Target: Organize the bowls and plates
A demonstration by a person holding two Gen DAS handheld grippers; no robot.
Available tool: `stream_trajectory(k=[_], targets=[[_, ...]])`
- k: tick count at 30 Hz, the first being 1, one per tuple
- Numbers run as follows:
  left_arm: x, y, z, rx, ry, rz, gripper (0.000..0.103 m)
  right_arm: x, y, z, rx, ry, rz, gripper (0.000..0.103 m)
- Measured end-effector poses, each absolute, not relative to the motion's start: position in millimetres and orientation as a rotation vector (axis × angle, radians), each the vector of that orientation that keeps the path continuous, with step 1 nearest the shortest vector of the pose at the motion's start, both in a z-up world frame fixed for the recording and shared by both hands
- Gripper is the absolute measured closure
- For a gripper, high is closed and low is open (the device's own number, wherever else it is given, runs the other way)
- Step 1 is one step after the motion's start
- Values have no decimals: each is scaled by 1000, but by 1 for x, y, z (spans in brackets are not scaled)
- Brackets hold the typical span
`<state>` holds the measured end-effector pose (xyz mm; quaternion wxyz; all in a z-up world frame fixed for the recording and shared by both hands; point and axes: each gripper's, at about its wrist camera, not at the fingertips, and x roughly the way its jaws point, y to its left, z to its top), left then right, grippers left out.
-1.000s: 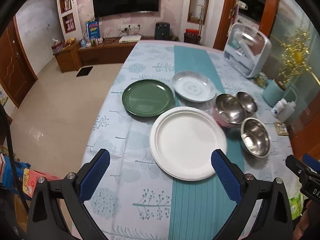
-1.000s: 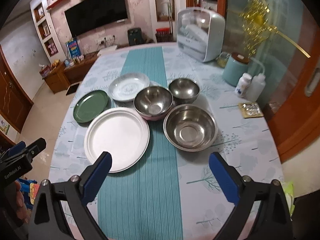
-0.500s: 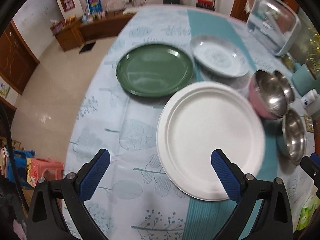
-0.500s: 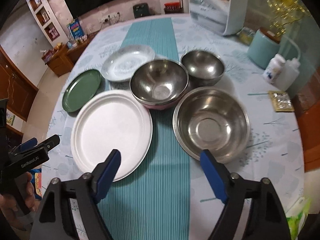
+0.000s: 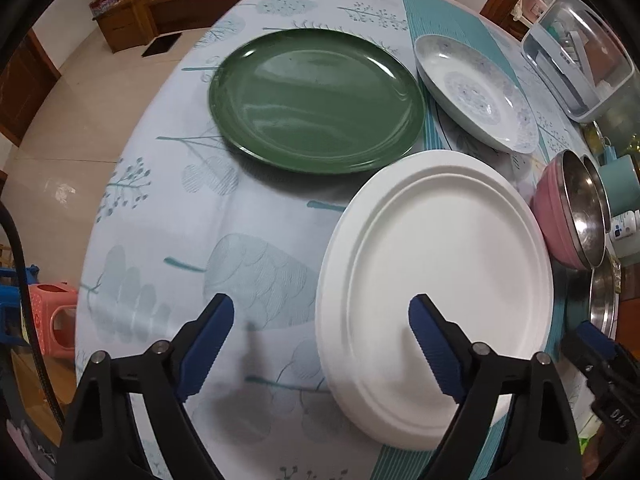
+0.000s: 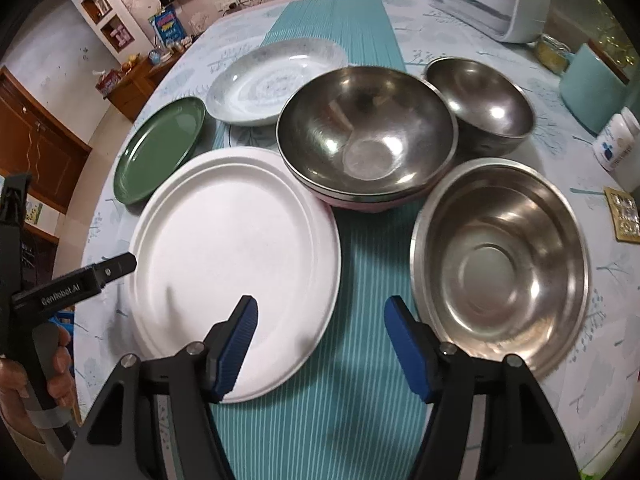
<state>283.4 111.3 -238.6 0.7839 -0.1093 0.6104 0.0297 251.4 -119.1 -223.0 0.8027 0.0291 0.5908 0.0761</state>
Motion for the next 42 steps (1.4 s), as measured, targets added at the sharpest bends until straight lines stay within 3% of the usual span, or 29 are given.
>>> stream_trajectory(k=[2,5,15,17,19,20,25,33,42], targets=[[290,110,-243,-245,1328,41,25,256,-117,-231,58,1272,161,37],[300,110,-249,-244,1344,26,28,260,-115,-241,64,1286,160,38],[319,104,-257,-176,1361,-30,48,268,-106,-254,17,1283,177,52],[322,102,-256,-156,1367,-44,63,268,-103,-255,-3,1289,173,54],[320,100,-254,-135,1377,-49,71,268,-100,-257,-15,1296,177,66],[320,99,-254,-118,1380,-42,74,269,-100,-259,-5,1311,186,67],[314,102,-253,-140,1393,-31,80,268,-107,-259,38,1314,177,80],[298,112,-236,-183,1370,-46,81,258,-110,-240,58,1282,206,81],[260,109,-171,-182,1286,-109,81,233,-118,-194,85,1235,219,82]])
